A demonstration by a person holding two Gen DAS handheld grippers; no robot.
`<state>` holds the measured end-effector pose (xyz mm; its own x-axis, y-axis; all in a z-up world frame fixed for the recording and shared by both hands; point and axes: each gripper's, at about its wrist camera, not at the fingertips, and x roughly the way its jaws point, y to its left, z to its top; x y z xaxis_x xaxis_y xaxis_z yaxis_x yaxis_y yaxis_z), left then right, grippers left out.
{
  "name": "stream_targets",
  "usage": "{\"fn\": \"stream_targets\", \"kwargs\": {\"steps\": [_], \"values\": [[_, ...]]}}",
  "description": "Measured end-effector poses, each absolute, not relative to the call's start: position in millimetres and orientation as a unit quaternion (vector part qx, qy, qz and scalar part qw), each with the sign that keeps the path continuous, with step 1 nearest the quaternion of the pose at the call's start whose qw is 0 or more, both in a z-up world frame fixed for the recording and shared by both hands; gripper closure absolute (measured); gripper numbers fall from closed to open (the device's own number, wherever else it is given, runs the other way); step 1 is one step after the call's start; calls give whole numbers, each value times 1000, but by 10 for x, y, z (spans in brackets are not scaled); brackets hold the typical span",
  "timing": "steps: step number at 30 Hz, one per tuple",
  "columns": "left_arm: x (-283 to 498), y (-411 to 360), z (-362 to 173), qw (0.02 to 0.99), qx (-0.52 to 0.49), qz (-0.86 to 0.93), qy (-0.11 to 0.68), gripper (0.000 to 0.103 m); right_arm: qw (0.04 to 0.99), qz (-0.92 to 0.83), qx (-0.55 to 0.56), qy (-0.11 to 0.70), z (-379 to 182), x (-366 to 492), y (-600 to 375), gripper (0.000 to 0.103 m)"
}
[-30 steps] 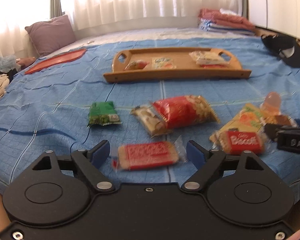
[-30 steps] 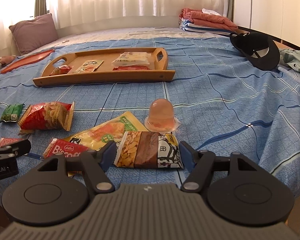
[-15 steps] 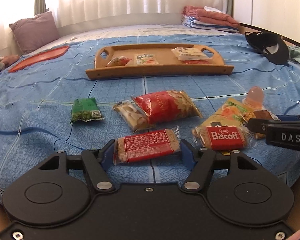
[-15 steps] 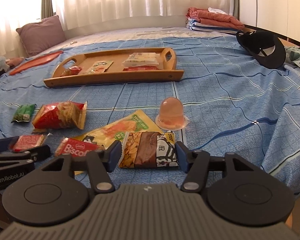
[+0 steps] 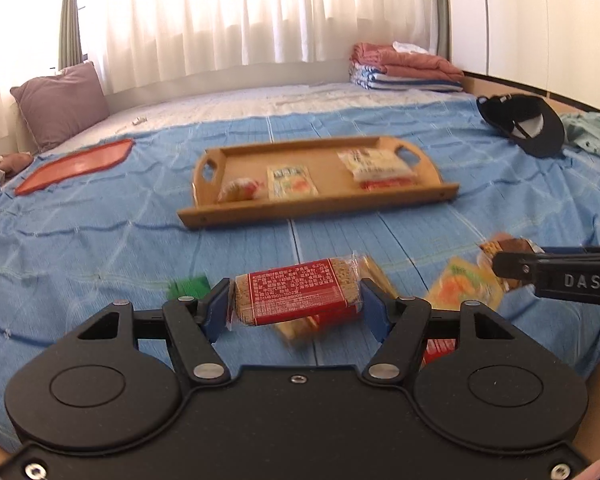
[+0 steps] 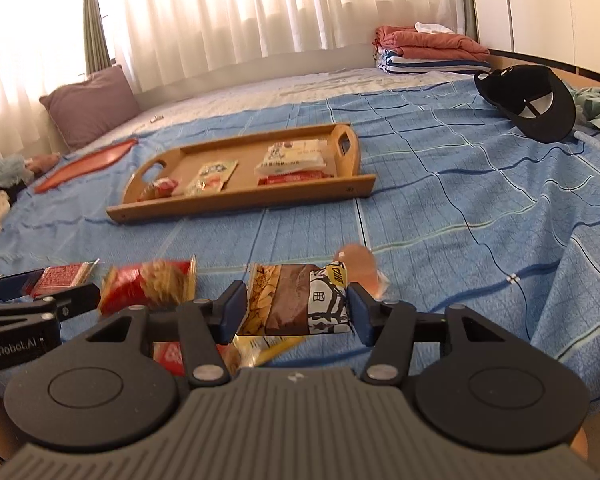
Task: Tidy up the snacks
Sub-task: 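Carry the biscuit packet with the left tool while the right carries the wafer packet to the tray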
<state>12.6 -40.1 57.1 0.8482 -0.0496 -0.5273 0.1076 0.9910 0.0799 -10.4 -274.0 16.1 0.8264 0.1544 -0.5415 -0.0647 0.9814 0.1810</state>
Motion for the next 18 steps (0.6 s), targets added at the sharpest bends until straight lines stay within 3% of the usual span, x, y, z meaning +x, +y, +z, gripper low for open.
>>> {"fn": "stream_targets", "kwargs": {"steps": [18], "values": [[1276,19,1191,960,35,-57,272,38,955,79,116,262,729,705,-2894,47]]}}
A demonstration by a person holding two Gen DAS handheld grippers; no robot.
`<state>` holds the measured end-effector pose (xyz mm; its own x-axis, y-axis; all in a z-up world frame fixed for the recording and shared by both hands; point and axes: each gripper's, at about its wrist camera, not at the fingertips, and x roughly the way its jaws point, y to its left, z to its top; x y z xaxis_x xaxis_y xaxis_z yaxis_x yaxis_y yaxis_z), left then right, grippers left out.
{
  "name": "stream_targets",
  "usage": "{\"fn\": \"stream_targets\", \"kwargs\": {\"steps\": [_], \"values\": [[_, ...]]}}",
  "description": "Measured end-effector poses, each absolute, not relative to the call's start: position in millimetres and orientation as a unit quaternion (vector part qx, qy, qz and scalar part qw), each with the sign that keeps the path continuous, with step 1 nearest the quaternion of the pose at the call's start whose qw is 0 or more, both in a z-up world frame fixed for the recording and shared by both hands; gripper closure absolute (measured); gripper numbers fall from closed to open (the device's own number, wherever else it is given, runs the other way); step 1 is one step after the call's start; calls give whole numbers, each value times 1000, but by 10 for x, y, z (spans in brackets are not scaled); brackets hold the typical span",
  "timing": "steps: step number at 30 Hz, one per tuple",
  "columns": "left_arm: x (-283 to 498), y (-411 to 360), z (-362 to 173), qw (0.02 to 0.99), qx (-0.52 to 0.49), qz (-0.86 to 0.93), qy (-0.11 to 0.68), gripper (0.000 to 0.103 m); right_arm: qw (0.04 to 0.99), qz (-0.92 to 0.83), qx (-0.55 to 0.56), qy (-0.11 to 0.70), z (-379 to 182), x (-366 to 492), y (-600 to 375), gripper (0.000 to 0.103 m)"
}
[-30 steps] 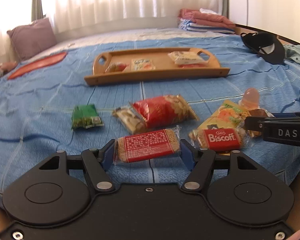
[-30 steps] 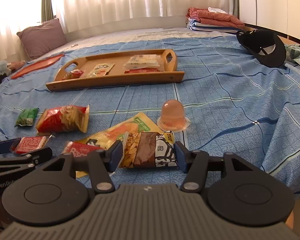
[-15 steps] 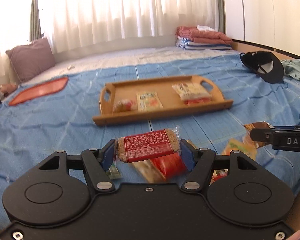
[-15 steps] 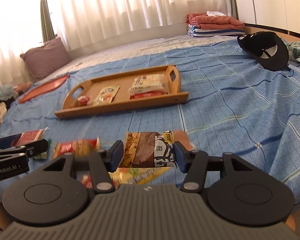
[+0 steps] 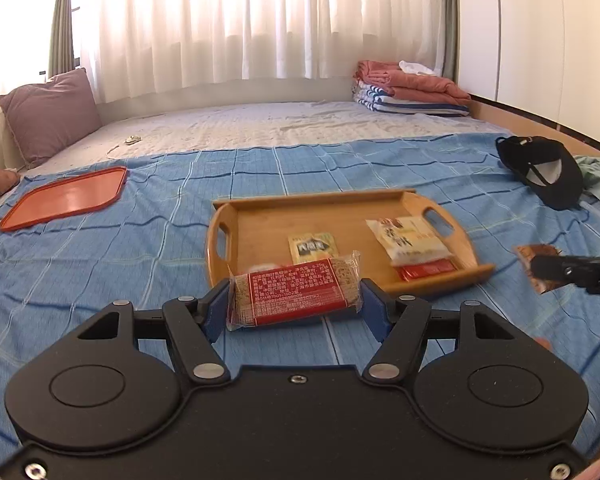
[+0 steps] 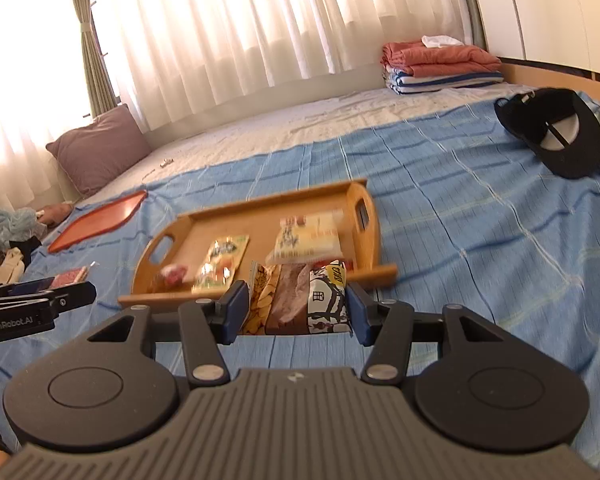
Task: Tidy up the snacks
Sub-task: 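Carry the biscuit packet with the left tool while the right carries the wafer packet to the tray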
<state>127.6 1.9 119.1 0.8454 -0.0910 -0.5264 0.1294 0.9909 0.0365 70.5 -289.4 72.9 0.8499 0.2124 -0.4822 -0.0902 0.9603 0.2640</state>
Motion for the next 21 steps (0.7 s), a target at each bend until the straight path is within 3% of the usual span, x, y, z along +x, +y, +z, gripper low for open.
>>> {"fn": "stream_targets", "kwargs": {"steps": [10,21], "values": [[2297,88,1203,948,24,-63,310,38,944,94,130,288,925,1577,-2973,47],[3231,240,755,932,-5,-47,360,38,934,83,114,329,763,2564,-2932,47]]}}
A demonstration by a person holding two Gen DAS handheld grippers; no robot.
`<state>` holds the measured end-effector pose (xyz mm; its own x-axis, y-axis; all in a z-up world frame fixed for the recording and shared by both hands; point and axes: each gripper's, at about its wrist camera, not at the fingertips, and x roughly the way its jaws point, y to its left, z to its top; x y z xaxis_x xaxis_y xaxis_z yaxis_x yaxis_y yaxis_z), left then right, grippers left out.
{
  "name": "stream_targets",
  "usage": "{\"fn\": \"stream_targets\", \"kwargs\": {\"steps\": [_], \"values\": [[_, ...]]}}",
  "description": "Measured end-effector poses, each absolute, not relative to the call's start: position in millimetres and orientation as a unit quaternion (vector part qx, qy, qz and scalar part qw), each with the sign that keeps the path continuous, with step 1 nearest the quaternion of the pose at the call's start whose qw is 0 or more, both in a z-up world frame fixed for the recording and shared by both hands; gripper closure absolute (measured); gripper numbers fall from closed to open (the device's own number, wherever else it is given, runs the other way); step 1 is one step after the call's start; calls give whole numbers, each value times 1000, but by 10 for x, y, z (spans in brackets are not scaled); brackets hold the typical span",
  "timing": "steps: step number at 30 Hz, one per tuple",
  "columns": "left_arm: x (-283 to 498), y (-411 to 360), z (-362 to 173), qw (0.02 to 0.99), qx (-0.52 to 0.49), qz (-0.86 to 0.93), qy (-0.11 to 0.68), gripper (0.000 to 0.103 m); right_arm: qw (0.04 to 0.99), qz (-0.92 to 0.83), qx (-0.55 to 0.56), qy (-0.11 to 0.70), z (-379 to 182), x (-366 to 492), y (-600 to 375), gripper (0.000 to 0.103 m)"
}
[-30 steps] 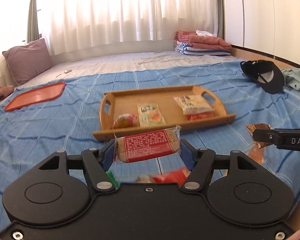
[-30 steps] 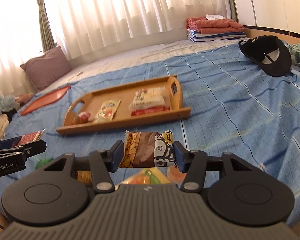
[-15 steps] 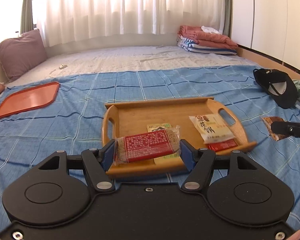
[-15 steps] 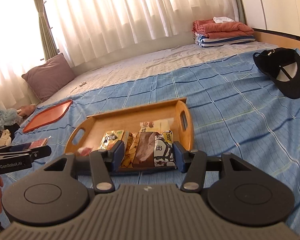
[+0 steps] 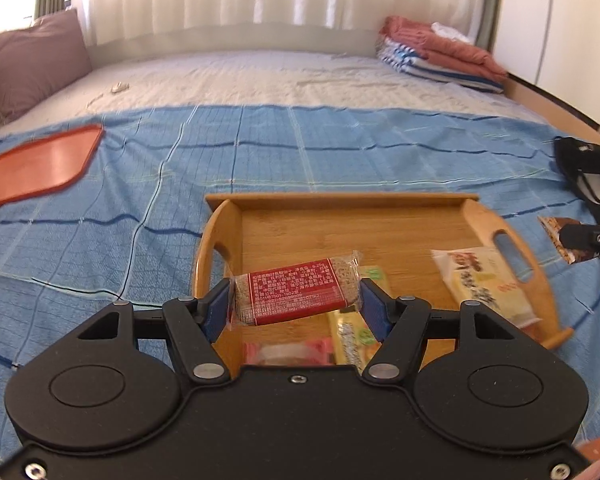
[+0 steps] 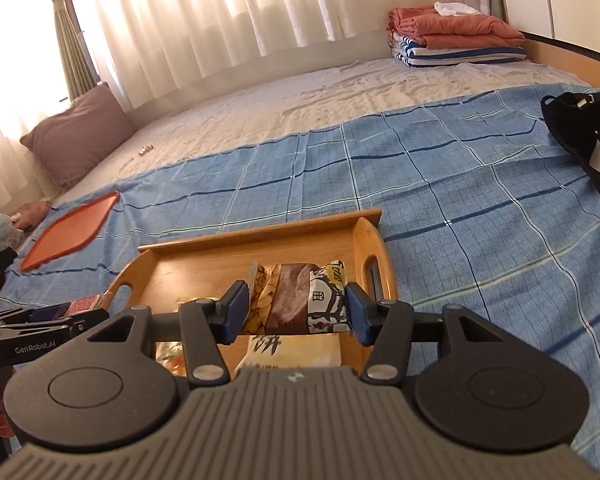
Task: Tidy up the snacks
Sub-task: 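Carry the biscuit packet with the left tool while the right carries the wafer packet to the tray, then lower the biscuit packet onto the tray and open the left tool while the right releases the wafer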
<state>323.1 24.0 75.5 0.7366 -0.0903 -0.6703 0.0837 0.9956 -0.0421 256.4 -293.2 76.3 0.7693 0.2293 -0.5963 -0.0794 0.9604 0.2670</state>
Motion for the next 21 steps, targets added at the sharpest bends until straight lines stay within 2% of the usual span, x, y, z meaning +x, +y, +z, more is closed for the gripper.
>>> {"fn": "stream_targets", "kwargs": {"steps": [10,21], "values": [[3629,260,325,923,18,-36,383,38,921,80,105,367,406,3407,-2739,47],[3738,232,166,923,36,-38,380,38,912,65,85,395,65,3771,-2538,47]]}}
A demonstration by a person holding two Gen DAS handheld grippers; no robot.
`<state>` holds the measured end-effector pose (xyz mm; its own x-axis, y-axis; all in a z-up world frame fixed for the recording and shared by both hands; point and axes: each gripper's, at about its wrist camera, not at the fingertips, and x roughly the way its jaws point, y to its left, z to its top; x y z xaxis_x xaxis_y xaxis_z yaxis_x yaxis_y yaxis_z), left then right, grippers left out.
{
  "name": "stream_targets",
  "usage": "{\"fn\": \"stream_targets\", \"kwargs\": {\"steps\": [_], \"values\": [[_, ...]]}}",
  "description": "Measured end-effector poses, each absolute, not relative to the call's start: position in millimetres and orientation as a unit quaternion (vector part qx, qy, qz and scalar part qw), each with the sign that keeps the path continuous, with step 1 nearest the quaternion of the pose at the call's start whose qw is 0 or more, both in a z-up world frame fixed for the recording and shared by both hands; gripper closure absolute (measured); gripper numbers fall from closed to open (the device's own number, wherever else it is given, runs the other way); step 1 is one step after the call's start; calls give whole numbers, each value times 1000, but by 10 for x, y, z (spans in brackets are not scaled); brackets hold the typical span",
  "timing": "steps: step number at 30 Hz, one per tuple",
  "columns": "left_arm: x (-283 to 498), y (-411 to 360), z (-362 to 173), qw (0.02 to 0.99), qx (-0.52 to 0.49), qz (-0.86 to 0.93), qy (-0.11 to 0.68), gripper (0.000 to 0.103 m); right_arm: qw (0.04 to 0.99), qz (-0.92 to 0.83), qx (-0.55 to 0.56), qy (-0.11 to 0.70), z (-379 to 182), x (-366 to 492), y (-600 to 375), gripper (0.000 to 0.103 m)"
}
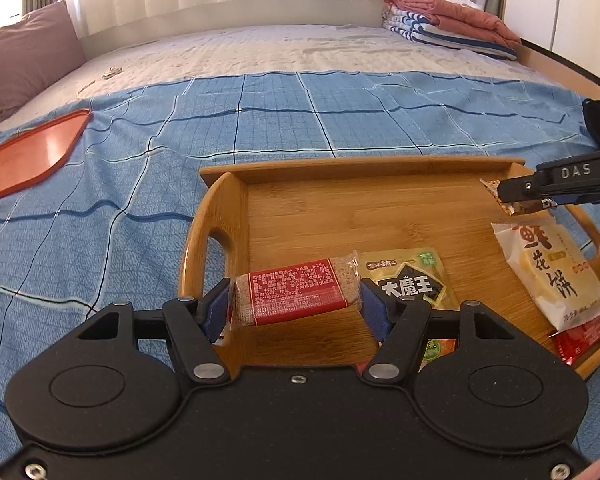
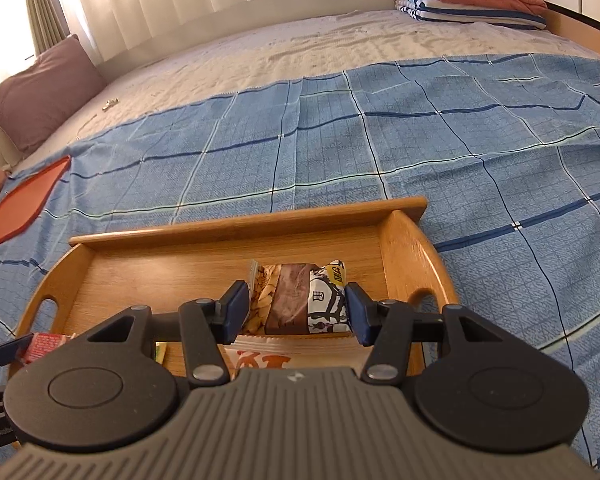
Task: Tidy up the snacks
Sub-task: 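Lower the biscuit packet onto the tray and open the left tool while the right releases the wafer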
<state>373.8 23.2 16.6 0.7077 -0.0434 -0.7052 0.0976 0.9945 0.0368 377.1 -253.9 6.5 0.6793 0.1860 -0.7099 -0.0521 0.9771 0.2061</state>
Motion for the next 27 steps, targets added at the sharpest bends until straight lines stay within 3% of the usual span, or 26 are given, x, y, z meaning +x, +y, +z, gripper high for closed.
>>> {"fn": "stream_targets", "kwargs": {"steps": [27], "values": [[3689,118,89,914,84,-30,396,37,904,82,76,412,-97,3812,-2547,43]]}}
